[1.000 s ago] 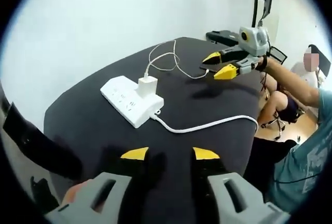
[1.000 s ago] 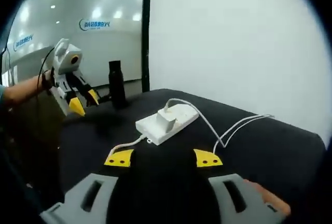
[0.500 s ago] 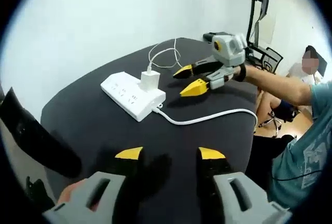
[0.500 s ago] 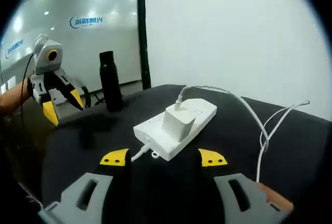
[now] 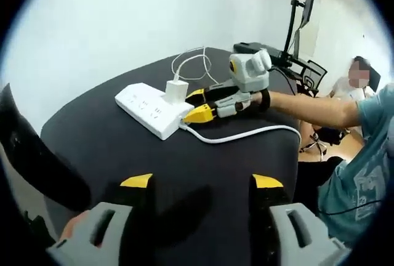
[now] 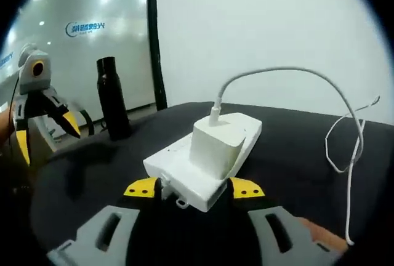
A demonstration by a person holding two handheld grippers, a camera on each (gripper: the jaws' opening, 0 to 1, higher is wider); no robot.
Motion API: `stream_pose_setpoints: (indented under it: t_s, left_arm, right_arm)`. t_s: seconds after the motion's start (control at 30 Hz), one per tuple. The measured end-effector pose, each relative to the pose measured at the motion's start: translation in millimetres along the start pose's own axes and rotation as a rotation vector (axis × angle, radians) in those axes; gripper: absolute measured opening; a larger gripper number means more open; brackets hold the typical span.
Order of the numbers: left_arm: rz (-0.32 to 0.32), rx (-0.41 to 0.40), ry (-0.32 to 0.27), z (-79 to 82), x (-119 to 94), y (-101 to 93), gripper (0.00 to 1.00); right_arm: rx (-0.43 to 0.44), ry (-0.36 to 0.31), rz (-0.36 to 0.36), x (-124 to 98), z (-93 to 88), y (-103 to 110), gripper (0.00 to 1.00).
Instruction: Connect the charging cable to the phone, plug the charger into the socket, and turn on the power strip switch to charge the phone.
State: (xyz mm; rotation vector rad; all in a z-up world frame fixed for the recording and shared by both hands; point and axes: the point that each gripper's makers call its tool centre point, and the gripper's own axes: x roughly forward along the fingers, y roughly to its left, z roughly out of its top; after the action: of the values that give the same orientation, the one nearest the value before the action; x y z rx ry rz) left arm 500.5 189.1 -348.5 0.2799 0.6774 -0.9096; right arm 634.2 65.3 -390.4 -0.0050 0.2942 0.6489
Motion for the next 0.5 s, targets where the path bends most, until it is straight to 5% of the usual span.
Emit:
stream_pose_setpoints:
  t_s: [0.5]
  left_arm:
    - [-0.004,0.019,0.011,-5.0,5.1,4.4,0.56]
  right_arm:
    - [0.023,0.024,0.038,-7.3,7.0,-3.9,0.31]
